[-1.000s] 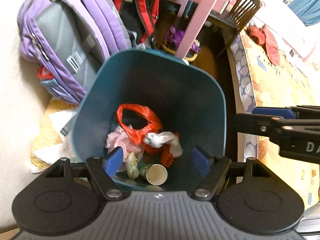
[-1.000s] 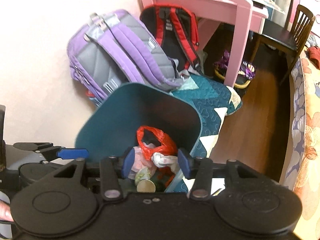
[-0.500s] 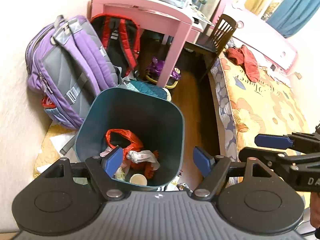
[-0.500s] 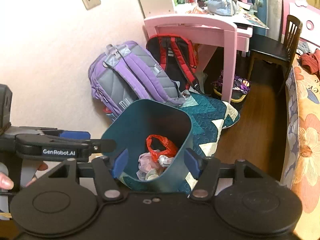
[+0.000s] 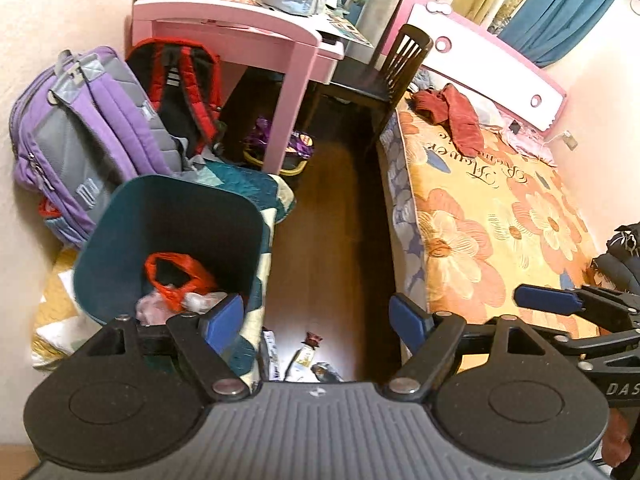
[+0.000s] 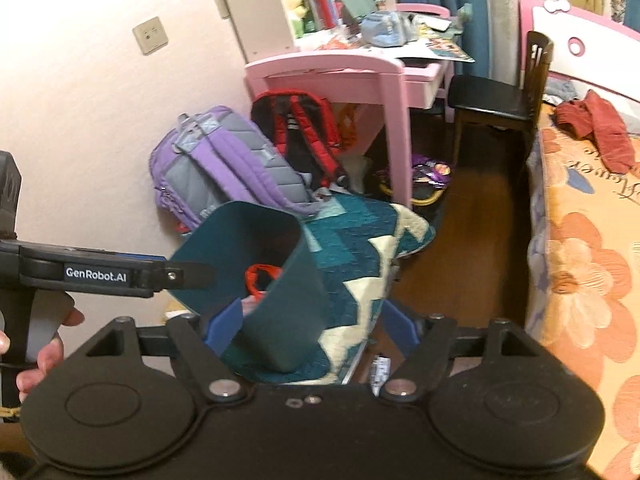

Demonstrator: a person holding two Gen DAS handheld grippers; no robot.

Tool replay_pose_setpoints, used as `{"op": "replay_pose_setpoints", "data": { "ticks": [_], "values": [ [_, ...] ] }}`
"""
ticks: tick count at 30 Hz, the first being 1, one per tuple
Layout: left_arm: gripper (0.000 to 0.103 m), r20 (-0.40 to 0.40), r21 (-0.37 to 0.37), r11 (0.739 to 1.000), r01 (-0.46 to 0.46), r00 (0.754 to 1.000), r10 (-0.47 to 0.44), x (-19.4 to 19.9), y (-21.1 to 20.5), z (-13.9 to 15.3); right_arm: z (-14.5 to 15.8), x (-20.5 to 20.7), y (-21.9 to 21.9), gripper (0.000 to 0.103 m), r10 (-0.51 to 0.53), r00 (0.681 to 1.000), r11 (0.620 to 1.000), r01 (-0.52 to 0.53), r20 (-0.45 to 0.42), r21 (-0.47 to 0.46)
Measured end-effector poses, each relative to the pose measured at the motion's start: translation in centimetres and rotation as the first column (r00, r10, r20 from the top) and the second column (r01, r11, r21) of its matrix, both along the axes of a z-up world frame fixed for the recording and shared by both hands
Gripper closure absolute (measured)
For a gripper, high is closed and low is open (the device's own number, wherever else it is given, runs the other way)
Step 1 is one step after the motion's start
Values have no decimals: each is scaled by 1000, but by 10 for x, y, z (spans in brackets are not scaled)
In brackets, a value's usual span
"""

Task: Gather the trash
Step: 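Lower both tools back down to the trash on the floor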

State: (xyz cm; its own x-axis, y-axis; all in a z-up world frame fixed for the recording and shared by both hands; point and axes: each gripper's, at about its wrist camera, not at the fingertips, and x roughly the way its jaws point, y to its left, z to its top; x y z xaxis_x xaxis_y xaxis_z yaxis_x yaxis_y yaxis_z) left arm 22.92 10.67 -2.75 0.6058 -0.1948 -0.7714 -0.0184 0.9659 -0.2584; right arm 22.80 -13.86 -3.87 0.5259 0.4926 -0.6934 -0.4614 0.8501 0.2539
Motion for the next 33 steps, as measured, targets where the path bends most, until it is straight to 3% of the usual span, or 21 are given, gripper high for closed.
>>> {"op": "replay_pose_setpoints", "data": {
  "ticks": [10, 14, 19, 25, 33],
  "values": [
    [21, -44, -36, 999, -34, 999, 33, 7, -82, -39, -48, 11, -93, 14, -8, 998, 999, 6, -55, -32],
    [0, -58, -67, 997, -46, 997, 42, 14, -105, -69, -76, 18, -115, 12, -8, 996, 997, 1, -92, -75],
    [0, -99, -75, 996, -47, 994, 40, 28, -125, -115, -120, 33, -136, 11, -34, 988, 995, 19, -154, -97],
    [0, -154, 33, 999, -27, 988, 32, 47, -141, -199, -206, 57, -139, 11, -93, 971, 990, 67, -222, -123],
    [0, -259, 112, 988, -110, 956, 136, 52, -139, -354, -344, 83, -119, 11, -82, 950, 983, 27, -301, -182]
  ]
}}
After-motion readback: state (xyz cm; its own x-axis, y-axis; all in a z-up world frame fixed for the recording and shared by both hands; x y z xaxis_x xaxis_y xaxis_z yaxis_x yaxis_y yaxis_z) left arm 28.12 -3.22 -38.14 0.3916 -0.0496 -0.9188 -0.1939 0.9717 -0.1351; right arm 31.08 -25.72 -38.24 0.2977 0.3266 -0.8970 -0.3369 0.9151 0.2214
